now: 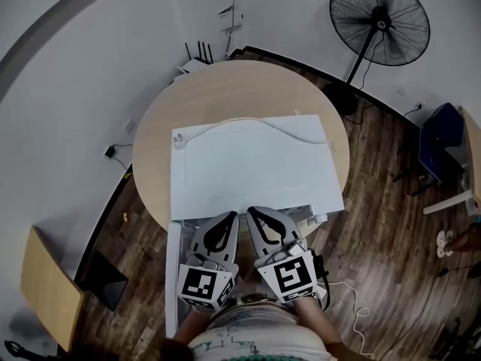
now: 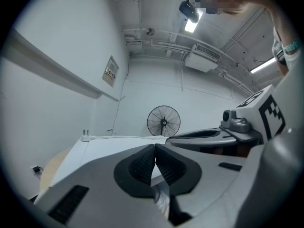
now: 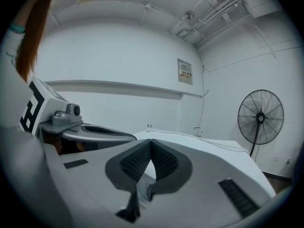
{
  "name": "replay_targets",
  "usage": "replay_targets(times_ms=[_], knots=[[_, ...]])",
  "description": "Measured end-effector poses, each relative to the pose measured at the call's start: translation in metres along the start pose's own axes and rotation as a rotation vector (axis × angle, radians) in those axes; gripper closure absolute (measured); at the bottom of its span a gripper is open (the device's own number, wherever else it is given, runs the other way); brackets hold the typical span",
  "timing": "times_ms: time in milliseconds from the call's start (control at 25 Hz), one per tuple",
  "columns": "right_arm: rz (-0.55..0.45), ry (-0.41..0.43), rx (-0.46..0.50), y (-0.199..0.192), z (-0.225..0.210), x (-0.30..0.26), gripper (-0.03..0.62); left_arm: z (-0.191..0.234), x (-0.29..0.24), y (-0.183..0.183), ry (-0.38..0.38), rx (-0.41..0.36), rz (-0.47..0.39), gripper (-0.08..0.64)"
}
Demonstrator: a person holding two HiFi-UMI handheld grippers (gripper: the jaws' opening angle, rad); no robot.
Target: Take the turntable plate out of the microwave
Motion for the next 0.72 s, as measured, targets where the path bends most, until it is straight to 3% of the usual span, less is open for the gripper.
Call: replay_targets(times_ms=[440, 720], knots=[[0.068, 0.024, -0.017, -0.041, 0.008, -0.006, 0.601, 0.007, 0.003, -0.042, 0.008, 0.031, 0.094, 0.545], [0.173, 0.044, -0.040, -0.081, 0.010, -0.009, 0.601, 0.015, 0.005, -0.080, 0.029, 0.048, 0.180, 0.546]])
Point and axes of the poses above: the fingertips, and each gripper's own axes: x backward along the fingers, z to its left, y out of its top, the point moved 2 cm from there along x, backward along the fingers, and after that the axes turned 4 degrees about -z, right-handed, at the moved point
